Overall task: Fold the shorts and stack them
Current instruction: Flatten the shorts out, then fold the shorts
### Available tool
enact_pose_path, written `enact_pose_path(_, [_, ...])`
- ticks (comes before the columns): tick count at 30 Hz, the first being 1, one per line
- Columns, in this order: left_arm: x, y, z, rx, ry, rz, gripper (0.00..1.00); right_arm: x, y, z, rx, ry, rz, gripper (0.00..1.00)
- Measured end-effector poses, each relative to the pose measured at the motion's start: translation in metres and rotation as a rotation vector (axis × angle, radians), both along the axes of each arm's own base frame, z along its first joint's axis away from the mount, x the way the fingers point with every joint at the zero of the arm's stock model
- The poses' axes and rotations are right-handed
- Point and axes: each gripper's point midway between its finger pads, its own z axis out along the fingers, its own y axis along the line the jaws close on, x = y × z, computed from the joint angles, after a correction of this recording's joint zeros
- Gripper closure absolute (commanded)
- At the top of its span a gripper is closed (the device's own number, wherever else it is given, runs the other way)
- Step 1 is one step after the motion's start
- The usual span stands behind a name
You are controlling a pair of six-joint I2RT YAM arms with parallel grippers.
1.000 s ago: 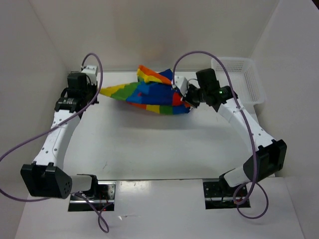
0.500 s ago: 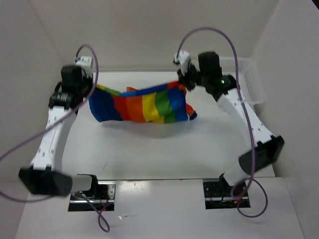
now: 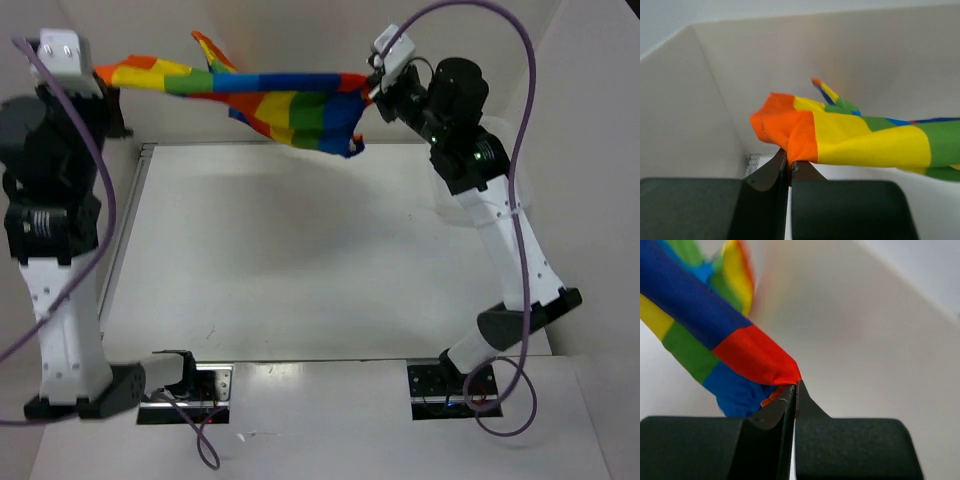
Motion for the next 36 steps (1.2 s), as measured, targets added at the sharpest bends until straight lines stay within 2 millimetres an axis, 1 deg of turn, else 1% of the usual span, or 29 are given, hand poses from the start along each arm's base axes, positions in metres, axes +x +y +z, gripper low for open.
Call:
enact_pose_path(1, [-0.019,-0.007,-0.004,0.001,-0.025,-0.018,1.00,-0.010,-0.001,-0.008,-0.034,-0.003,0.019,1.00])
enact_pose_path(2, [-0.036,-0.013,-0.016,0.001,-0.016,-0.034,1.00,-0.019,-0.001,-0.023,-0.079,0.019,0.040,1.00])
enact_pose_path(3, [-0.048,-0.017,-0.033,0.000,0.008,-0.042,1.00,-0.027,-0.001,-0.043,-0.128,0.047,0.065,1.00])
enact_pose_path(4, [-0.052,-0.019,-0.051,-0.002,0.038,-0.049,1.00,-0.035,-0.001,-0.062,-0.177,0.076,0.094,1.00])
enact_pose_path(5, [-0.056,-0.019,-0.071,-0.003,0.069,-0.048,1.00,-0.043,0.000,-0.087,-0.231,0.113,0.131,1.00])
enact_pose_path(7, [-0.057,-0.021,-0.130,-0.006,0.196,-0.049,1.00,-0.060,0.000,-0.144,-0.337,0.218,0.205,1.00])
enact_pose_path(8, [-0.060,-0.023,-0.163,-0.007,0.267,-0.054,1.00,-0.067,-0.001,-0.172,-0.385,0.266,0.239,1.00])
enact_pose_path(9, [-0.061,-0.026,-0.199,-0.006,0.349,-0.064,1.00,-0.075,-0.002,-0.199,-0.428,0.314,0.270,1.00])
enact_pose_path(11, [-0.075,-0.031,-0.270,-0.002,0.534,-0.082,1.00,-0.096,-0.009,-0.259,-0.517,0.437,0.331,1.00])
enact_pose_path(12, [-0.084,-0.033,-0.300,0.001,0.613,-0.090,1.00,-0.107,-0.014,-0.286,-0.555,0.488,0.359,1.00])
enact_pose_path(13, [-0.095,-0.035,-0.322,0.002,0.674,-0.097,1.00,-0.120,-0.020,-0.312,-0.592,0.550,0.384,1.00])
enact_pose_path(14, [-0.108,-0.035,-0.341,0.001,0.733,-0.101,1.00,-0.134,-0.025,-0.333,-0.618,0.599,0.410,1.00])
enact_pose_path(15, [-0.120,-0.035,-0.352,-0.001,0.769,-0.106,1.00,-0.147,-0.030,-0.348,-0.635,0.640,0.435,1.00])
enact_pose_path(16, [-0.129,-0.036,-0.358,-0.003,0.791,-0.114,1.00,-0.158,-0.033,-0.358,-0.645,0.670,0.457,1.00])
enact_pose_path(17, [-0.136,-0.038,-0.357,-0.006,0.790,-0.125,1.00,-0.169,-0.035,-0.364,-0.647,0.692,0.480,1.00])
enact_pose_path(18, [-0.140,-0.039,-0.354,-0.009,0.776,-0.136,1.00,-0.177,-0.035,-0.364,-0.639,0.698,0.500,1.00])
enact_pose_path(19, [-0.142,-0.040,-0.351,-0.010,0.766,-0.142,1.00,-0.183,-0.035,-0.362,-0.628,0.695,0.516,1.00])
enact_pose_path(22, [-0.146,-0.042,-0.343,-0.013,0.751,-0.152,1.00,-0.193,-0.030,-0.349,-0.575,0.676,0.538,1.00])
enact_pose_path(24, [-0.139,-0.044,-0.334,-0.015,0.741,-0.161,1.00,-0.198,-0.027,-0.340,-0.520,0.691,0.535,1.00])
enact_pose_path(25, [-0.130,-0.045,-0.327,-0.016,0.740,-0.164,1.00,-0.199,-0.024,-0.336,-0.488,0.704,0.528,1.00])
enact_pose_path(27, [-0.105,-0.047,-0.310,-0.016,0.718,-0.168,1.00,-0.196,-0.019,-0.325,-0.432,0.714,0.510,1.00])
enact_pose_path(28, [-0.087,-0.048,-0.298,-0.016,0.699,-0.171,1.00,-0.193,-0.017,-0.320,-0.406,0.716,0.497,1.00])
enact_pose_path(30, [-0.039,-0.053,-0.272,-0.016,0.623,-0.181,1.00,-0.183,-0.012,-0.311,-0.364,0.714,0.472,1.00])
enact_pose_path(31, [-0.015,-0.056,-0.263,-0.014,0.597,-0.188,1.00,-0.177,-0.011,-0.311,-0.344,0.722,0.454,1.00])
enact_pose_path(32, [0.009,-0.060,-0.257,-0.012,0.576,-0.194,1.00,-0.170,-0.011,-0.312,-0.325,0.734,0.432,1.00])
enact_pose_path(34, [0.054,-0.069,-0.255,-0.002,0.545,-0.200,1.00,-0.151,-0.018,-0.320,-0.276,0.784,0.366,1.00])
enact_pose_path(36, [0.089,-0.085,-0.265,0.010,0.550,-0.218,1.00,-0.128,-0.035,-0.333,-0.193,0.865,0.270,1.00])
